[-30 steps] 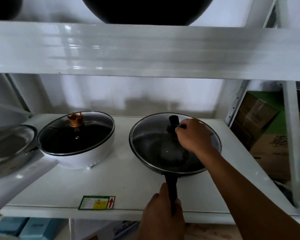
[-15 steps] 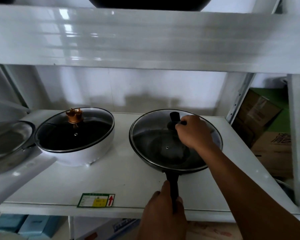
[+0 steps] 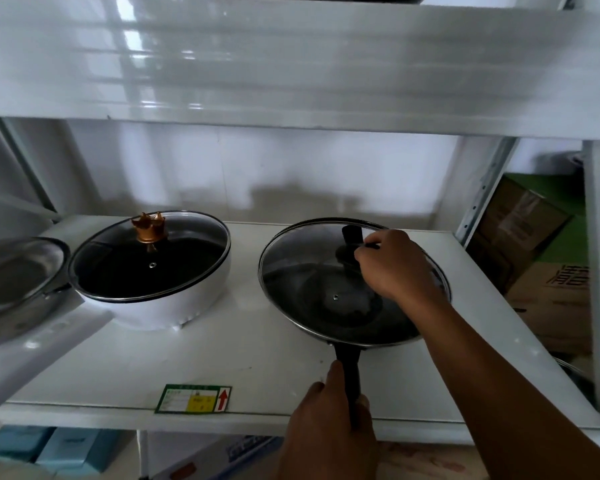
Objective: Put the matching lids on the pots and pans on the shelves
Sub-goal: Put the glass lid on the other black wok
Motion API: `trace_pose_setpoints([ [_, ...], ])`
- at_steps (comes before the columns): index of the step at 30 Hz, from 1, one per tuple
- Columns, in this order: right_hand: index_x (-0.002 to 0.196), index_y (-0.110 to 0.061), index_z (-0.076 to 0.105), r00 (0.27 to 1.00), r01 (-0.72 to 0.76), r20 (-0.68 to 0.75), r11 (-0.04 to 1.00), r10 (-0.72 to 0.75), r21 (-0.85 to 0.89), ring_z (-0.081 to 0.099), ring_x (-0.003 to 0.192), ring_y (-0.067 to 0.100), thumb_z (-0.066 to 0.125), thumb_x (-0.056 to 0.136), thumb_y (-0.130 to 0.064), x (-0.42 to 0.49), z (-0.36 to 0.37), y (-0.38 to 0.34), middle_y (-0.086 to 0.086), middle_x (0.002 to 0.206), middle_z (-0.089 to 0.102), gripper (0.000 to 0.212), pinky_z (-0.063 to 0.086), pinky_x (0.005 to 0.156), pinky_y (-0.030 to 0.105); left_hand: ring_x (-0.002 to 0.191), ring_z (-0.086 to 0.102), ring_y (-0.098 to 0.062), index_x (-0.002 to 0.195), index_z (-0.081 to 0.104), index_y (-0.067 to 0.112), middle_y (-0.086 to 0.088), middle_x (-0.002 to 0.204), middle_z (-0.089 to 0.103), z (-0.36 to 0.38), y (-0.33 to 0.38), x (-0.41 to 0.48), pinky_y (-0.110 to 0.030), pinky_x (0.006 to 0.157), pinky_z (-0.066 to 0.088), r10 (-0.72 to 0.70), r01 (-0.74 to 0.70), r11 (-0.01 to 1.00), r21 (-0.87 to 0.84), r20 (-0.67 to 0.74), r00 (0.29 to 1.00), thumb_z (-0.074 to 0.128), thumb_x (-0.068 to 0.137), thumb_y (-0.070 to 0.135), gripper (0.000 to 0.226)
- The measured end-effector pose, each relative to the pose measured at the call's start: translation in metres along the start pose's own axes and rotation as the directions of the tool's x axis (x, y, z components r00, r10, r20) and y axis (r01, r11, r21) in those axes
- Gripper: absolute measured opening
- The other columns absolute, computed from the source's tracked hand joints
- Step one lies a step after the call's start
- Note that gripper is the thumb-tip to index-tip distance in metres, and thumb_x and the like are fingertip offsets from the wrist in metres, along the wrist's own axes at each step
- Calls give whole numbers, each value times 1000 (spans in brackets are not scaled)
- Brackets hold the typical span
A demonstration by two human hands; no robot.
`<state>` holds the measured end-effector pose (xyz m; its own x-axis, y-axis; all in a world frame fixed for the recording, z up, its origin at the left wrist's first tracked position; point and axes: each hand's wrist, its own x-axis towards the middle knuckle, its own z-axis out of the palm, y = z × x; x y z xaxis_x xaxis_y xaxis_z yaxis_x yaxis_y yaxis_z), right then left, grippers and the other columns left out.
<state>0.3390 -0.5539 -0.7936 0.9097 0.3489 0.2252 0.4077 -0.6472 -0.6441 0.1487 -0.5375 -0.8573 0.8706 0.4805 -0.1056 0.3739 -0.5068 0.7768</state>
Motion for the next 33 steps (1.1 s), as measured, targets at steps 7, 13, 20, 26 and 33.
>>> trace_pose_setpoints([
  [7, 104, -18, 69, 1000, 24, 7, 999, -23, -38, 63, 102, 33, 53, 82, -25, 1, 7, -5, 11, 106, 71, 28, 51, 87, 37, 113, 56, -10, 145, 24, 37, 10, 104, 46, -3, 1, -5, -15, 92, 38, -14, 13, 1000, -17, -23, 1000, 43, 97, 34, 51],
  [13, 89, -15, 66, 998, 64, -15, 983, -68, -173, 62, 95, 36, 49, 80, -26, 3, 4, 3, 11, 92, 68, 22, 39, 71, 29, 99, 61, -12, 133, 40, 38, 2, 108, 62, -7, -6, -5, -20, 82, 45, 9, -10, 1000, -26, -37, 999, 44, 95, 34, 38],
  [20, 64, -17, 47, 998, 59, 34, 984, -55, -167, 53, 77, 33, 49, 79, -25, 4, 2, 6, 8, 74, 55, 18, 35, 68, 29, 89, 61, -13, 125, 45, 34, 1, 100, 61, -5, -8, -8, -19, 71, 42, 37, -40, 998, -45, -53, 998, 44, 95, 33, 30],
  [26, 69, -14, 52, 998, 35, 52, 985, -27, -169, 53, 75, 32, 51, 78, -23, 5, 0, 1, 7, 74, 56, 13, 37, 66, 30, 91, 61, -14, 122, 47, 30, 0, 100, 61, -7, -6, -7, -21, 71, 43, 42, -44, 998, -36, -59, 997, 44, 95, 32, 28],
  [33, 90, -15, 65, 996, 79, 48, 980, -71, -181, 60, 90, 35, 50, 81, -27, 3, 1, 6, 11, 91, 66, 22, 38, 70, 30, 92, 60, -14, 124, 45, 32, 1, 102, 60, -7, -6, -9, -24, 78, 47, 33, -34, 999, -14, -36, 999, 44, 95, 32, 29],
])
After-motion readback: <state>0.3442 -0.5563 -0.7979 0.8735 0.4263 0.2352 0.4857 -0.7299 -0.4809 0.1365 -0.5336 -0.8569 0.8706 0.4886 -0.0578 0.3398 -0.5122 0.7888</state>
